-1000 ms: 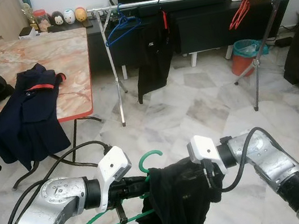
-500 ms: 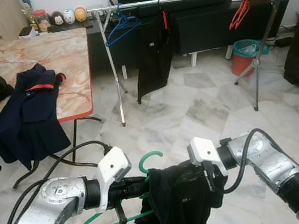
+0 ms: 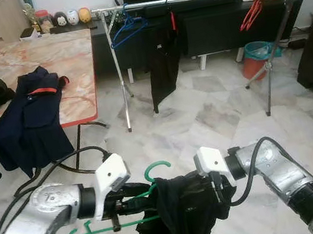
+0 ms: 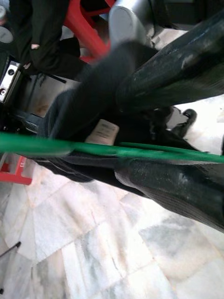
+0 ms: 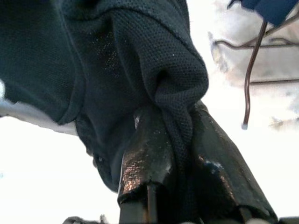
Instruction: Hang hanger
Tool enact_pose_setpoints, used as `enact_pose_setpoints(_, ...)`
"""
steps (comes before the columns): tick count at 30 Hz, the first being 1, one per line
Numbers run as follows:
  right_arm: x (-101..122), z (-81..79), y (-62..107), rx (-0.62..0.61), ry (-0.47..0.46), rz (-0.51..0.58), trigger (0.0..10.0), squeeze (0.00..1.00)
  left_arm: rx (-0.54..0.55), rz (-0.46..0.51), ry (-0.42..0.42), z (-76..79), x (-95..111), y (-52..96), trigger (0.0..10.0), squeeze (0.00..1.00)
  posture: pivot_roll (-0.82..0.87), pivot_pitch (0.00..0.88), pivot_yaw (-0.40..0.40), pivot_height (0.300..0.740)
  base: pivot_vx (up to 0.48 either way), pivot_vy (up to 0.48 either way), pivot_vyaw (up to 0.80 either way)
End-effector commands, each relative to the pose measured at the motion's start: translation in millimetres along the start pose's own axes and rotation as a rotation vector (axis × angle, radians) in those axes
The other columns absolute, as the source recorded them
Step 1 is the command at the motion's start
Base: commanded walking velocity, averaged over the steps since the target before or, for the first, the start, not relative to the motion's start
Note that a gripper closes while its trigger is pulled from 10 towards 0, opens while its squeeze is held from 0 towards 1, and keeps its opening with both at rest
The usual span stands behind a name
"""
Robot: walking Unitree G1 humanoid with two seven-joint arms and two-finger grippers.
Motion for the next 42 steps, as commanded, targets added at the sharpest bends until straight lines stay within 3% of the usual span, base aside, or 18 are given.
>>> enact_pose_setpoints(1,0,4.9,4.5,-0.02,0.022,-0.017,0.0,0.0,0.0,0.0,-0.032,-2.8,5,6.7,10.0,1.0,0.18,0.0,-0.021,0.74,0.0,0.0,0.0)
enact_pose_setpoints(10,-7,8.9,18.7,-0.064,0.0,-0.029,0.0,0.0,0.059,-0.064,-0.03,-15.7,-6,27.6,10.0,1.0,0.18,0.0,-0.024,0.74,0.0,0.0,0.0)
enact_pose_setpoints(13,-18,12.6,29.3,-0.116,-0.012,-0.066,0.0,0.0,0.159,-0.094,-0.023,-30.2,-13,41.4,10.0,1.0,0.18,0.0,-0.026,0.74,0.0,0.0,0.0)
enact_pose_setpoints(15,-30,20.1,42.5,-0.204,-0.049,-0.097,0.0,0.0,0.327,-0.124,-0.02,-51.5,-24,58.8,10.0,0.99,0.17,0.0,-0.029,0.74,0.0,0.0,0.0)
enact_pose_setpoints(16,-30,20.1,42.5,-0.204,-0.049,-0.097,0.0,0.0,0.327,-0.124,-0.02,-51.5,-24,58.8,10.0,0.99,0.17,0.0,-0.029,0.74,0.0,0.0,0.0)
enact_pose_setpoints(17,-33,20.8,45.9,-0.222,-0.059,-0.104,0.0,0.0,0.351,-0.123,-0.011,-53.6,-26,62.3,10.0,0.64,0.17,0.0,-0.03,0.74,0.0,0.0,0.0)
enact_pose_setpoints(18,-37,21.1,48.6,-0.236,-0.067,-0.115,0.0,0.0,0.371,-0.121,-0.006,-55.1,-28,65.0,10.0,0.0,0.17,0.0,-0.032,0.74,0.0,0.0,0.0)
enact_pose_setpoints(26,-48,22.7,57.0,-0.296,-0.084,-0.144,0.0,0.0,0.475,-0.088,0.013,-65.1,-32,70.8,10.0,0.0,0.17,0.0,-0.035,0.74,0.0,0.0,0.0)
enact_pose_setpoints(27,-49,29.6,60.0,-0.35,-0.085,-0.145,0.0,0.0,0.581,-0.073,0.01,-79.4,-34,76.0,10.0,0.0,0.16,0.0,-0.035,0.74,0.0,0.0,0.0)
enact_pose_setpoints(28,-49,29.6,60.0,-0.35,-0.085,-0.145,0.0,0.0,0.581,-0.073,0.01,-79.4,-34,76.0,10.0,0.0,0.16,0.0,-0.035,0.74,0.0,0.0,0.0)
enact_pose_setpoints(30,-49,34.4,62.1,-0.387,-0.087,-0.144,0.0,0.0,0.705,-0.069,0.014,-95.4,-36,84.3,10.0,0.0,0.16,0.0,-0.035,0.74,0.0,0.0,0.0)
enact_pose_setpoints(32,-48,40.2,64.9,-0.436,-0.087,-0.129,0.0,0.0,0.906,-0.01,0.032,-117.4,-34,101.6,10.0,0.0,0.16,0.0,-0.035,0.74,0.0,0.0,0.0)
enact_pose_setpoints(33,-48,43.8,66.8,-0.465,-0.088,-0.124,4.1,0.0,1.008,0.027,0.057,-126.6,-33,111.9,10.0,0.0,0.16,0.0,-0.037,0.74,0.0,0.0,0.0)
enact_pose_setpoints(34,-47,46.7,68.4,-0.487,-0.093,-0.12,6.4,0.0,1.099,0.062,0.086,-133.6,-33,121.8,10.0,0.0,0.16,0.0,-0.037,0.74,0.0,0.0,0.0)
enact_pose_setpoints(35,-49,49.7,70.5,-0.511,-0.106,-0.127,10.0,0.0,1.254,0.1,0.129,-141.9,-36,139.6,10.0,0.0,0.15,0.0,-0.037,0.74,0.0,0.0,0.0)
enact_pose_setpoints(40,-50,56.3,75.6,-0.558,-0.106,-0.135,10.0,0.0,1.569,0.119,0.212,-147.1,-56,176.7,10.0,0.0,0.14,0.0,-0.034,0.74,0.0,0.0,0.0)
enact_pose_setpoints(42,-48,61.7,79.2,-0.593,-0.108,-0.122,10.0,0.0,1.654,0.13,0.255,-146.0,-64,185.3,10.0,0.0,0.14,0.0,-0.033,0.74,0.0,0.0,0.0)
Point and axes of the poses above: a point about 5 cm out from each wrist's last joint towards the gripper, its own y axis pointing back from the gripper into the wrist, its own x axis along the axis of the wrist's last joint, z = x × y, the point moved 6 cm from there along -y, pointing out of the wrist towards the gripper, and after that the axes turned 3 degrees about -y, right-handed, at the moved point
